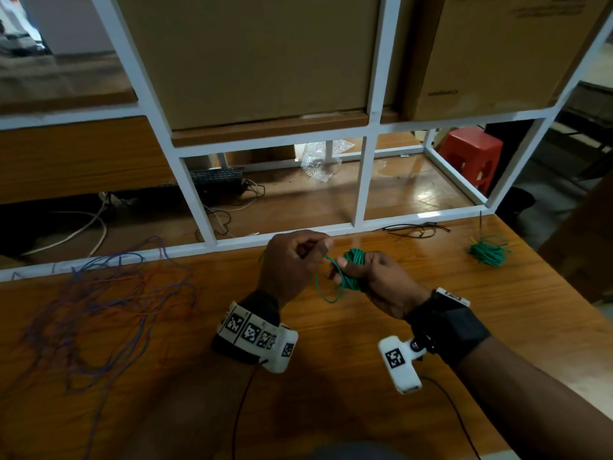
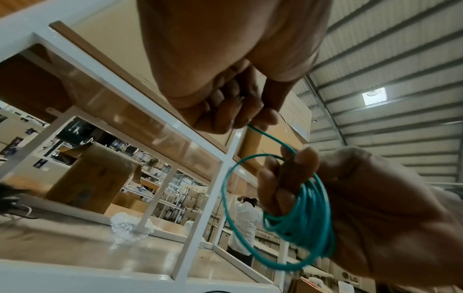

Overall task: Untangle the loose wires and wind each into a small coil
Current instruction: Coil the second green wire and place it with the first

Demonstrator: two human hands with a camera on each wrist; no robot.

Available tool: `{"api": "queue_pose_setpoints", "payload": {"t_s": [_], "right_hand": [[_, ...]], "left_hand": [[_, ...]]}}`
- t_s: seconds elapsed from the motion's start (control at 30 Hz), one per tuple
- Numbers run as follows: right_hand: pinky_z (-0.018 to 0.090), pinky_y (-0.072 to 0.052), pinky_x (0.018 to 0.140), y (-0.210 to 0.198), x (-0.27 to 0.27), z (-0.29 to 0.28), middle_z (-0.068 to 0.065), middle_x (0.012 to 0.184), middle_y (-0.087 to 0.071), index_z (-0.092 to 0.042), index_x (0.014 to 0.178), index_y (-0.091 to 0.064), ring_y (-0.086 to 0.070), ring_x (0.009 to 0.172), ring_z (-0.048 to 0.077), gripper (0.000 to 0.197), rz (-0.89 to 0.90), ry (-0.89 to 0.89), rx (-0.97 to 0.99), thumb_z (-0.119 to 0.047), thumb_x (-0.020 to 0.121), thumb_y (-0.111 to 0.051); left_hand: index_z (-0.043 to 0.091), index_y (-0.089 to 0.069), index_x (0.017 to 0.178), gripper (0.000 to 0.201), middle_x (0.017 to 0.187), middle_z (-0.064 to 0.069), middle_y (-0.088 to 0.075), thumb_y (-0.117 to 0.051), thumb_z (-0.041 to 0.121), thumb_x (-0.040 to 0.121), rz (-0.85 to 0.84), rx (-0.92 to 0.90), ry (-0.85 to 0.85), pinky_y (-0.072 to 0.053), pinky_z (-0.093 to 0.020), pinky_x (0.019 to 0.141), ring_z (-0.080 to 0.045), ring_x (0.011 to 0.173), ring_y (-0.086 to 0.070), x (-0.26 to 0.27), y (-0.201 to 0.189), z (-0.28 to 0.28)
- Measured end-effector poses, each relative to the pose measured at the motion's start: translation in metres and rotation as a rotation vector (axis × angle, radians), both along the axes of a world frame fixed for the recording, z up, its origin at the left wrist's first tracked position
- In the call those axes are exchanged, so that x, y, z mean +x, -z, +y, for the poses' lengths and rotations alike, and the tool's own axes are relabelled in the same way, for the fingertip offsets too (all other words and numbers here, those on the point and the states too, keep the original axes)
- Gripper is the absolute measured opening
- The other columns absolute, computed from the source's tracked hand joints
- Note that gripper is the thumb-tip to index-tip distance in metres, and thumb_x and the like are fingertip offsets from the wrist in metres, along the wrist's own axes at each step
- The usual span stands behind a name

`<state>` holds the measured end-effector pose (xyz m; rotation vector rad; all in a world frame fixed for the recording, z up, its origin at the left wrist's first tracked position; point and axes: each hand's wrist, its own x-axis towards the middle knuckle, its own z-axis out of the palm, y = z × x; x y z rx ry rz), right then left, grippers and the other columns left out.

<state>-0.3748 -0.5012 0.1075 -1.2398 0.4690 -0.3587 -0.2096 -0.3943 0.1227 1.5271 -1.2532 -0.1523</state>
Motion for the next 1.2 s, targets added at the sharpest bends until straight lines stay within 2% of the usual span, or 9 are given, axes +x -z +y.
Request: {"api": "queue_pose_setpoints", "payload": {"t_s": [0.23,0.4,0.53,0.63,0.7,0.83,0.93,1.03,1.2], "right_hand": [[0.033,-0.056,0.094,-0.005,-0.001,0.0,0.013,0.089,-0.07,0.015,0.116,-0.061,-0.06,0.103,0.034,0.033,-0.015,-0.071,0.057,-0.013,0.1,-0.064],[0.029,-0.055,0.092,-0.01,-0.004,0.001,0.012,0.095,-0.075,0.001,0.093,-0.072,-0.071,0.098,0.023,0.014,-0.001,-0.012,-0.032,-0.01,0.098,-0.065],[0.025,-0.054,0.08,-0.01,-0.004,0.002,0.006,0.084,-0.077,-0.015,0.072,-0.078,-0.07,0.085,0.016,0.029,0.068,0.06,-0.179,-0.007,0.098,-0.066],[0.028,-0.051,0.079,-0.004,-0.006,-0.004,0.008,0.089,-0.079,-0.005,0.089,-0.076,-0.069,0.083,0.015,0.015,0.105,0.196,-0.22,-0.013,0.098,-0.068],[0.029,-0.052,0.082,0.0,-0.011,-0.009,0.011,0.097,-0.08,-0.002,0.095,-0.075,-0.072,0.09,0.016,0.016,0.107,0.286,-0.205,-0.014,0.1,-0.065],[0.041,-0.053,0.095,0.0,-0.02,-0.015,0.015,0.097,-0.079,-0.008,0.085,-0.076,-0.072,0.103,0.033,0.02,0.104,0.339,-0.258,-0.013,0.101,-0.064],[0.039,-0.056,0.091,0.002,-0.023,-0.017,0.013,0.096,-0.079,0.002,0.095,-0.073,-0.073,0.1,0.03,0.018,0.143,0.269,-0.324,-0.014,0.1,-0.065],[0.036,-0.052,0.08,0.003,-0.021,-0.016,0.015,0.094,-0.077,0.005,0.097,-0.073,-0.068,0.086,0.026,0.02,0.116,0.208,-0.312,-0.015,0.098,-0.068],[0.034,-0.049,0.084,-0.009,-0.024,-0.022,0.016,0.096,-0.076,0.01,0.097,-0.07,-0.067,0.087,0.023,0.03,0.089,0.141,-0.233,-0.02,0.098,-0.069]], "left_hand": [[0.025,-0.075,0.11,0.024,0.087,0.004,-0.075,-0.073,0.014,0.089,0.005,0.152,0.23,-0.059,-0.033,0.07,-0.012,0.076,-0.07,0.014,-0.009,0.005],[0.028,-0.076,0.109,0.025,0.087,0.007,-0.064,-0.07,0.034,0.086,-0.342,0.308,0.15,-0.054,-0.04,0.068,-0.016,0.076,-0.061,0.014,-0.009,0.005],[0.029,-0.077,0.098,0.017,0.086,0.01,-0.06,-0.068,0.038,0.086,-0.463,0.334,0.015,-0.052,-0.036,0.065,-0.013,0.078,-0.061,0.008,0.002,0.009],[0.032,-0.073,0.102,0.023,0.09,0.013,-0.061,-0.073,0.045,0.083,-0.414,0.346,-0.027,-0.056,-0.035,0.066,-0.006,0.079,-0.06,0.003,0.01,0.016],[0.036,-0.069,0.116,0.042,0.087,0.011,-0.063,-0.07,0.06,0.083,-0.313,0.438,-0.024,-0.055,-0.034,0.064,-0.006,0.076,-0.06,0.001,0.015,0.021],[0.039,-0.025,0.154,0.089,0.084,0.008,-0.065,-0.057,0.077,0.08,-0.116,0.779,0.071,-0.052,-0.032,0.064,-0.008,0.075,-0.063,-0.011,0.031,0.027],[0.035,-0.037,0.151,0.075,0.103,0.014,-0.061,-0.064,0.062,0.087,-0.321,0.541,-0.144,-0.055,-0.03,0.073,-0.005,0.09,-0.058,-0.017,0.022,0.021],[0.034,-0.05,0.142,0.057,0.13,0.007,-0.053,-0.063,0.05,0.089,-0.585,0.313,-0.041,-0.05,-0.035,0.089,-0.012,0.113,-0.051,-0.017,0.007,0.003],[0.022,-0.074,0.114,0.021,0.095,0.008,-0.073,-0.061,0.028,0.099,-0.184,0.424,0.284,-0.059,-0.034,0.073,0.0,0.079,-0.068,0.005,-0.002,-0.008]]}}
